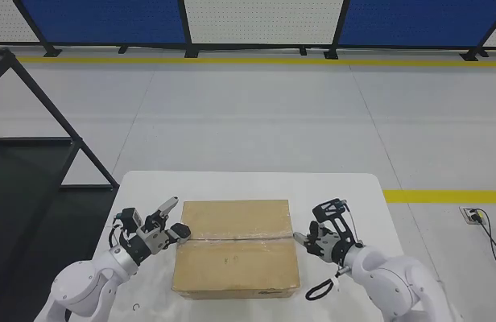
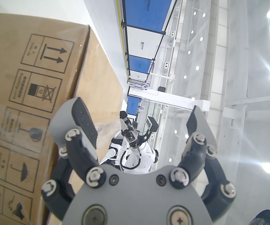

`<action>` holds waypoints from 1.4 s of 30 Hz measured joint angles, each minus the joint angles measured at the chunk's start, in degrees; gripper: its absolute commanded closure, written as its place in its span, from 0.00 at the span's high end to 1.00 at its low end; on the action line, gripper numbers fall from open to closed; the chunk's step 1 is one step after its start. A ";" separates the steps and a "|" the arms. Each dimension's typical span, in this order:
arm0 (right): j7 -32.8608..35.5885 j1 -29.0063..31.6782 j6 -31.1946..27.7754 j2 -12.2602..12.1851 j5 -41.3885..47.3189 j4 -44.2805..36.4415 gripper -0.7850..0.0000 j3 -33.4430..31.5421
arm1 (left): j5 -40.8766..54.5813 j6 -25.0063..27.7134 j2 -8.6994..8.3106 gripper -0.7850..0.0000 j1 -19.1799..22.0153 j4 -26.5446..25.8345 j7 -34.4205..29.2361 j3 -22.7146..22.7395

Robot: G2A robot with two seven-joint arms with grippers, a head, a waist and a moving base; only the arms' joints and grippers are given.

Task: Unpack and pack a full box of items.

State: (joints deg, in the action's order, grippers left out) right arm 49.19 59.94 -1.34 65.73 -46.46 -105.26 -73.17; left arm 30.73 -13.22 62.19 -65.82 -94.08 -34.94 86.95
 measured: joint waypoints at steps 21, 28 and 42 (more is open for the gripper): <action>-8.24 7.00 4.36 -0.48 4.07 -6.80 1.00 -7.87 | 0.30 0.36 -0.18 1.00 -0.55 -0.52 0.00 0.05; -9.02 8.71 3.88 -0.64 5.68 -8.16 1.00 -9.66 | 0.34 0.44 -0.25 1.00 -0.75 -0.61 -0.02 0.13; -9.23 7.79 3.72 -0.64 6.27 -6.86 1.00 -8.88 | 0.40 0.41 -0.38 1.00 -1.04 -0.66 0.06 0.24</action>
State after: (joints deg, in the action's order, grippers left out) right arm 39.96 67.74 2.38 65.09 -40.19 -112.12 -82.05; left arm 31.13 -12.81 61.82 -66.85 -94.75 -34.88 87.19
